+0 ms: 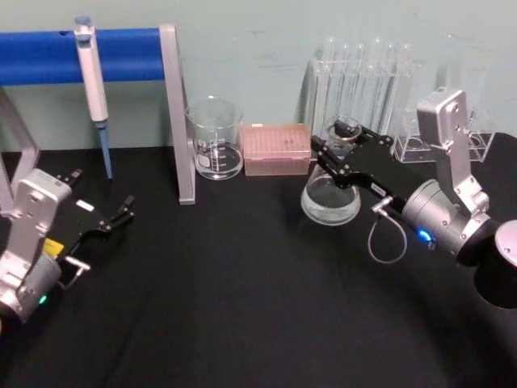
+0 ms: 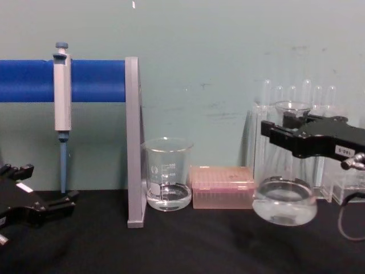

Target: Grasp the erlenmeyer flask with one hand, shake it three times, then place it back.

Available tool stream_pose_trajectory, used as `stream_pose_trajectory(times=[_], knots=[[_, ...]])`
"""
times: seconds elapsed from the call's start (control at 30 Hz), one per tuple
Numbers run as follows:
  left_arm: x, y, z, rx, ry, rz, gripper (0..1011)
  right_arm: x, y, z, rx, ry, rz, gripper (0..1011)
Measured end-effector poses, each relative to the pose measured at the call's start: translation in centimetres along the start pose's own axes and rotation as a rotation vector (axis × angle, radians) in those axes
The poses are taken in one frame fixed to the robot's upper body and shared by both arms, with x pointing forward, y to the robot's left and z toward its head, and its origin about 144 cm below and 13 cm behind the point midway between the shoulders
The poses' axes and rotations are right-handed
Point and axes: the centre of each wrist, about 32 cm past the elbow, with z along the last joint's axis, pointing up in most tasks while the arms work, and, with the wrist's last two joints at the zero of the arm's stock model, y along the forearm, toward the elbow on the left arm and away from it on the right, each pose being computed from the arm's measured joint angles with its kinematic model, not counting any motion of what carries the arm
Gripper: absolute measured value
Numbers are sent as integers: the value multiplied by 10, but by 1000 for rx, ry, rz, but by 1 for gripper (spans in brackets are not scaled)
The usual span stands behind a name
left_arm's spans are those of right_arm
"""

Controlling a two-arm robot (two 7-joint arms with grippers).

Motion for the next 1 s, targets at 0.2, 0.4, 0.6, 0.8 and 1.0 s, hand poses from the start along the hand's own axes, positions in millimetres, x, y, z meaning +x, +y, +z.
stream_pose_trajectory(times=[0.2, 0.4, 0.6, 0.8, 1.0], knots=[[0, 0, 0, 0, 0, 0, 1001, 2, 0, -2, -4, 2, -43, 458], [0, 0, 0, 0, 0, 0, 1001, 3, 1, -2, -6, 4, -66, 458], [0, 0, 0, 0, 0, 0, 1001, 3, 1, -2, -10, 6, -78, 457], [0, 0, 0, 0, 0, 0, 1001, 2, 1, -3, -11, 10, -66, 457], [0, 0, 0, 0, 0, 0, 1001, -1, 2, -1, -2, 11, -40, 458]])
